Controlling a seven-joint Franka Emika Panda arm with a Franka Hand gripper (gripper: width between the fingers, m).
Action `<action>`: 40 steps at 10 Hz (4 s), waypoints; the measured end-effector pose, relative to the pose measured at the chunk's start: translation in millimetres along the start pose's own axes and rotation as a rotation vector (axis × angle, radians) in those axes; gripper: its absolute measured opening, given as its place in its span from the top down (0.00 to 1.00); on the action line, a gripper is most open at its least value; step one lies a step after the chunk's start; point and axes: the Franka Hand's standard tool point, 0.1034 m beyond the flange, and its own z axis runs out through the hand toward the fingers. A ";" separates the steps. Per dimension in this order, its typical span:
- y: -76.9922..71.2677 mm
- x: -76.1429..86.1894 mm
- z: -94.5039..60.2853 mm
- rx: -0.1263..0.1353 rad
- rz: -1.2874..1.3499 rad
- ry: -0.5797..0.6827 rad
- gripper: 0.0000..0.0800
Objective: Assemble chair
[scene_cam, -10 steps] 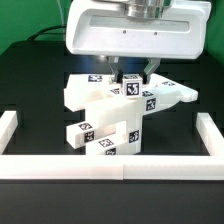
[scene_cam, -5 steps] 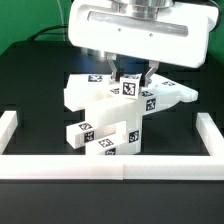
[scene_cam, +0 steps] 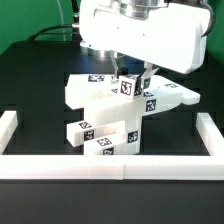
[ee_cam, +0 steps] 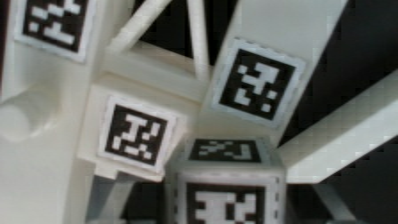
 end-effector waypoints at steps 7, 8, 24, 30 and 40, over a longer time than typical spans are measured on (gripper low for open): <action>-1.3 -1.1 -0.4 0.004 0.090 -0.008 0.24; -1.3 -0.9 -0.5 0.005 0.017 -0.008 0.24; 4.8 7.3 1.1 -0.031 -1.203 0.013 0.19; 4.8 7.2 1.2 -0.029 -1.047 0.015 0.65; 5.0 8.1 0.8 0.001 -0.177 0.008 0.64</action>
Offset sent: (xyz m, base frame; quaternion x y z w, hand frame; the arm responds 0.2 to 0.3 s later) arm 0.0000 0.0000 0.0000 0.0000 0.0000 0.0650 0.9979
